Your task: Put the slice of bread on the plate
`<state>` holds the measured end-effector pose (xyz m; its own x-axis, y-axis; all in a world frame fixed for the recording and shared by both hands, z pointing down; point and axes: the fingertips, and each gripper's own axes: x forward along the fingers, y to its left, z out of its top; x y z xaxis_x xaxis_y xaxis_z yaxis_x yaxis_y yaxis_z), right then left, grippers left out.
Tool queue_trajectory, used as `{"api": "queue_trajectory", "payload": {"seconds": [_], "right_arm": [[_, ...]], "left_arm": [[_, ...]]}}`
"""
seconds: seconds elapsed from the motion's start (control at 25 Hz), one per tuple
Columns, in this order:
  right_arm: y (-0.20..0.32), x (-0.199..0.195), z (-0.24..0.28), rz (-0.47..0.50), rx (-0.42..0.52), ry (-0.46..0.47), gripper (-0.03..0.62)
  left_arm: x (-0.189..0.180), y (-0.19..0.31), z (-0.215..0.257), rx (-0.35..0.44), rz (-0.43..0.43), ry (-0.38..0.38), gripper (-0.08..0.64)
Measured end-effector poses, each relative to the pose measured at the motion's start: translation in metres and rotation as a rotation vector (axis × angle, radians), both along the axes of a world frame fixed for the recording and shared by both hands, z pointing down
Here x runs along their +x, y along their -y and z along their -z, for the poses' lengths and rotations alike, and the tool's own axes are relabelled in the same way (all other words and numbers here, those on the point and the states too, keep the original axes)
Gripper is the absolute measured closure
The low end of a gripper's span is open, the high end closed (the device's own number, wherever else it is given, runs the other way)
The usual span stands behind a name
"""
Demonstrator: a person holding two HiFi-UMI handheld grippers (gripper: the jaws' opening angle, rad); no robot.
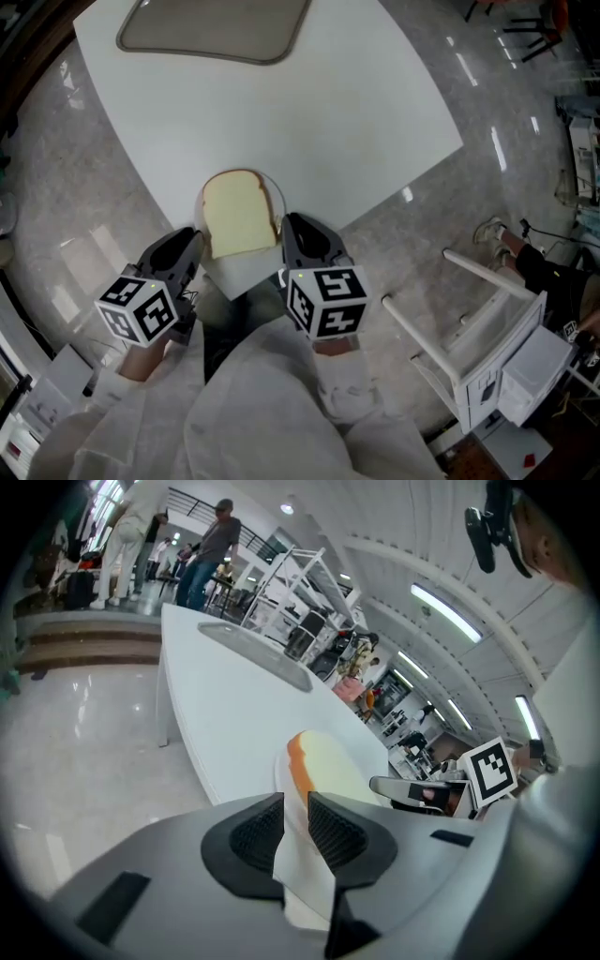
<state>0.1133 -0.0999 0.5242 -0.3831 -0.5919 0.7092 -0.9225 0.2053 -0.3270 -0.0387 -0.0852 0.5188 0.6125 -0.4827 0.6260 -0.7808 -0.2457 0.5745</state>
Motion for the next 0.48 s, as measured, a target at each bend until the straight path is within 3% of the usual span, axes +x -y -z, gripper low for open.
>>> {"api": "queue_trajectory", "payload": {"seconds": [0.08, 0.16, 0.48], "right_arm": [[0.001, 0.000, 0.000, -0.002, -0.003, 0.005, 0.571], [0.001, 0.000, -0.002, 0.001, -0.017, 0.015, 0.506], [0.000, -0.001, -0.010, 0.018, -0.043, 0.023, 0.503]], "left_arm": [[-0.002, -0.004, -0.004, -0.034, 0.011, -0.018, 0.494], [-0.001, -0.007, -0.007, -0.050, 0.006, -0.017, 0.489], [-0.004, -0.012, -0.014, -0.083, 0.004, -0.012, 0.489]]}}
